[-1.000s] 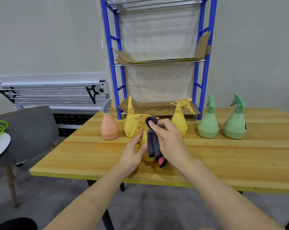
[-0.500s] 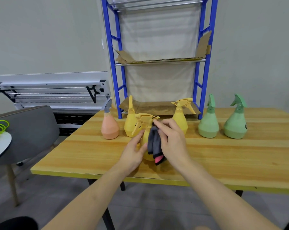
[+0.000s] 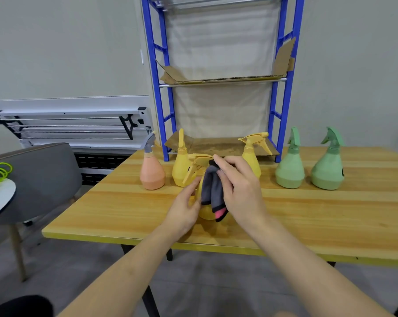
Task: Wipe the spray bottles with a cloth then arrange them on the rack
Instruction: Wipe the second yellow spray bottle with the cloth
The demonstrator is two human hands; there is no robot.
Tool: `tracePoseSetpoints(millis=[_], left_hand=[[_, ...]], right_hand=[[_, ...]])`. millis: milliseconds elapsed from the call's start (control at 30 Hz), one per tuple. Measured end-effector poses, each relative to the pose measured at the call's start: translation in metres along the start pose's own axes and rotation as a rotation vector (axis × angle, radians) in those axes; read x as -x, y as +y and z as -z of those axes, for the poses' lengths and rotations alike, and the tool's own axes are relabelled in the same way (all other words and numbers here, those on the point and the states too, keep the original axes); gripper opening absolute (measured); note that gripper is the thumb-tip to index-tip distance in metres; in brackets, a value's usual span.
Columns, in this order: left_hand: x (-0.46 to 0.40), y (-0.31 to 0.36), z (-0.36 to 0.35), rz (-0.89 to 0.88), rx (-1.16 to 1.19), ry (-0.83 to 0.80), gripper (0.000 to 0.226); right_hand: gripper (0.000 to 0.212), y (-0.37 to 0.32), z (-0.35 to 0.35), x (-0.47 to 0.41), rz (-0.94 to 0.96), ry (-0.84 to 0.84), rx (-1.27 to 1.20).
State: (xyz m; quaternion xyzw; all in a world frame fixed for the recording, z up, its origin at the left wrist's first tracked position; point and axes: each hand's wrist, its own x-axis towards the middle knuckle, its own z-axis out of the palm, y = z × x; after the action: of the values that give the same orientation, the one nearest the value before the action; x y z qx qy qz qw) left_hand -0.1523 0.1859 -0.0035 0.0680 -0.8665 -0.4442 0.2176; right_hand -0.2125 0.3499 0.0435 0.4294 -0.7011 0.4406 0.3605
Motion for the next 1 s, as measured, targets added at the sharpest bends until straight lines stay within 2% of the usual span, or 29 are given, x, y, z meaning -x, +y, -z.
tracePoseSetpoints(millis=[133,200,333,433,567,700,800,933,1000], left_hand=[[-0.001,0.0,0.0,0.012,0.012,-0.003,0.06],[0.0,-0.002,0.0,0.027,0.016,-0.007,0.063],[0.0,0.0,-0.001,0.037,0.032,-0.009,0.065],[-0.002,-0.002,-0.001,0.027,0.027,-0.003,0.066],[-0.001,0.0,-0.002,0.021,0.031,-0.001,0.065],[0.002,0.004,-0.001,0.009,0.043,-0.002,0.066],[0.004,0.008,-0.001,0.001,0.045,-0.003,0.065],[0.005,0.009,-0.002,-0.009,0.049,0.007,0.063],[0.004,0.006,-0.002,-0.013,0.047,0.018,0.062]], right_hand=[[0.037,0.0,0.003,0.002,0.086,0.032,0.031],[0.036,0.004,0.001,0.002,0.117,-0.038,0.074],[0.041,0.014,-0.006,0.004,-0.009,-0.303,0.129],[0.032,0.017,-0.006,0.009,-0.006,-0.3,0.081],[0.035,0.016,0.0,0.01,-0.028,-0.329,0.105],[0.032,0.024,0.004,0.022,0.0,-0.3,0.146],[0.031,0.024,0.005,0.027,-0.123,-0.252,0.057],[0.033,0.017,0.004,0.015,-0.359,-0.079,-0.057],[0.033,0.015,-0.001,0.01,-0.397,-0.091,-0.085]])
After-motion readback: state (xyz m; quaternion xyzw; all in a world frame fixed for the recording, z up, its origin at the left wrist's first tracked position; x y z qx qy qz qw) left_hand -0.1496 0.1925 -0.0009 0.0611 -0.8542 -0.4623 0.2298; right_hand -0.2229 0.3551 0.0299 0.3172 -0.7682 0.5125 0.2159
